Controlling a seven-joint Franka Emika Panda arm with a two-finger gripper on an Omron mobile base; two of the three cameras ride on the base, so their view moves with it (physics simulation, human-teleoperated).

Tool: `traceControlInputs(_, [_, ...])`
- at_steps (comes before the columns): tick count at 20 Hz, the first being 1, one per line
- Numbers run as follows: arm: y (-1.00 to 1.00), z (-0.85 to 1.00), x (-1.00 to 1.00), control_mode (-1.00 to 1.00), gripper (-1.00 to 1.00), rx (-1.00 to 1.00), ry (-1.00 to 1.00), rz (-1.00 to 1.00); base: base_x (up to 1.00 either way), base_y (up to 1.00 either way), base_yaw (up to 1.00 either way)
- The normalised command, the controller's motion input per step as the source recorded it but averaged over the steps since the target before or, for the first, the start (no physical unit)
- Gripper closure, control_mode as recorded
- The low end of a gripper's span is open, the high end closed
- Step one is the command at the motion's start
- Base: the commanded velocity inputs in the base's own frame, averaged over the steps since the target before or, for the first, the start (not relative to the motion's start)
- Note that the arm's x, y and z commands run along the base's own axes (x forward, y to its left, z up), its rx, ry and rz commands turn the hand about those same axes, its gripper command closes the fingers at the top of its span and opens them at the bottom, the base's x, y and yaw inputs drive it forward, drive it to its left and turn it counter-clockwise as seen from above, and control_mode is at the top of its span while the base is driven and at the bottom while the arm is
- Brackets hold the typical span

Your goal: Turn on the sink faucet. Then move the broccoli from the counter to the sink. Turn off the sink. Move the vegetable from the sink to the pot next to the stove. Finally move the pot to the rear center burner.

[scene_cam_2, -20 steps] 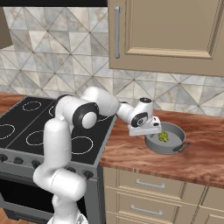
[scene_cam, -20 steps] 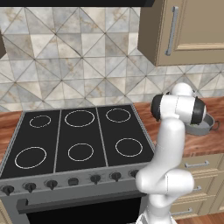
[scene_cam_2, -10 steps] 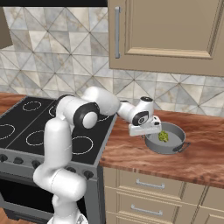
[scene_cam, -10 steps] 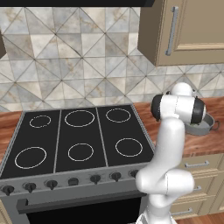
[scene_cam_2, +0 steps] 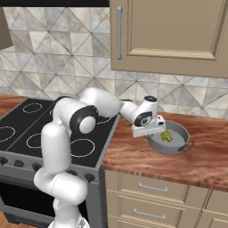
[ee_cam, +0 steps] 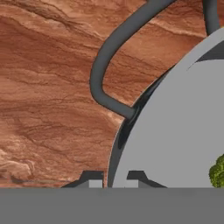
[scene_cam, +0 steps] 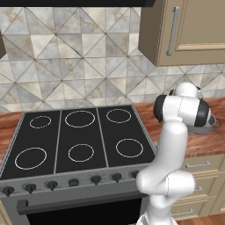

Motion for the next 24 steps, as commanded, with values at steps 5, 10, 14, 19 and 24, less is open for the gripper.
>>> traceControlInputs(5, [0.49,0.42,-0.31,-1.00,1.00,-0.03,-0.10,0.17,0.00,0.00,0.00])
traceControlInputs(10, [0.82,0.27,-0.19,-1.00,1.00,-0.06,0.00,0.26,0.00,0.00,0.00])
traceControlInputs(14, [0.99,0.29,-0.22,-1.00,1.00,-0.09,0.00,0.31,0.00,0.00,0.00])
traceControlInputs(19, [1.00,0.26,-0.23,-1.00,1.00,-0.08,0.00,0.33,0.00,0.00,0.00])
traceControlInputs(24, [1.00,0.15,-0.16,-1.00,1.00,-0.04,0.00,0.33,0.00,0.00,0.00])
